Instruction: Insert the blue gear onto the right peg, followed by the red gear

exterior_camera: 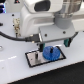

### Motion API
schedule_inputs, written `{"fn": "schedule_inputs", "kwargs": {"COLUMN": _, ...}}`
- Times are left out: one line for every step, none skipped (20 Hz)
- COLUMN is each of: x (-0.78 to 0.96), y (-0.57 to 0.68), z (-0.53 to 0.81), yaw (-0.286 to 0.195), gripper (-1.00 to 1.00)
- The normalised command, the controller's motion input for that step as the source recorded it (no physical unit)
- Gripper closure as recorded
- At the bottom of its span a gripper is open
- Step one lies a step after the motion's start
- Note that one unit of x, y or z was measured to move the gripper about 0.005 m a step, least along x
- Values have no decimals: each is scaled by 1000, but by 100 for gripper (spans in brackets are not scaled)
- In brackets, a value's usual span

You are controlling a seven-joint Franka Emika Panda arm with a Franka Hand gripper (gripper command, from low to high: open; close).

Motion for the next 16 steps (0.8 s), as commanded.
{"fn": "schedule_inputs", "kwargs": {"x": -586, "y": 252, "z": 127, "yaw": 0, "gripper": -100}}
{"fn": "schedule_inputs", "kwargs": {"x": -691, "y": 231, "z": 127, "yaw": 0, "gripper": -100}}
{"fn": "schedule_inputs", "kwargs": {"x": -736, "y": 197, "z": 134, "yaw": 0, "gripper": -100}}
{"fn": "schedule_inputs", "kwargs": {"x": -758, "y": 175, "z": 117, "yaw": 0, "gripper": -100}}
{"fn": "schedule_inputs", "kwargs": {"x": -777, "y": 129, "z": 68, "yaw": 0, "gripper": -100}}
{"fn": "schedule_inputs", "kwargs": {"x": -799, "y": 118, "z": 32, "yaw": 0, "gripper": -100}}
{"fn": "schedule_inputs", "kwargs": {"x": -818, "y": 103, "z": 10, "yaw": 0, "gripper": -100}}
{"fn": "schedule_inputs", "kwargs": {"x": -823, "y": 90, "z": 3, "yaw": 0, "gripper": -100}}
{"fn": "schedule_inputs", "kwargs": {"x": -809, "y": 100, "z": -3, "yaw": 0, "gripper": -100}}
{"fn": "schedule_inputs", "kwargs": {"x": -802, "y": 108, "z": 0, "yaw": 0, "gripper": -100}}
{"fn": "schedule_inputs", "kwargs": {"x": -753, "y": 225, "z": -4, "yaw": 0, "gripper": -100}}
{"fn": "schedule_inputs", "kwargs": {"x": -702, "y": 292, "z": -2, "yaw": 0, "gripper": -100}}
{"fn": "schedule_inputs", "kwargs": {"x": -611, "y": 422, "z": -6, "yaw": 0, "gripper": -100}}
{"fn": "schedule_inputs", "kwargs": {"x": -638, "y": 380, "z": -16, "yaw": 0, "gripper": -100}}
{"fn": "schedule_inputs", "kwargs": {"x": -604, "y": 393, "z": -31, "yaw": 0, "gripper": -100}}
{"fn": "schedule_inputs", "kwargs": {"x": -622, "y": 406, "z": -40, "yaw": 0, "gripper": -100}}
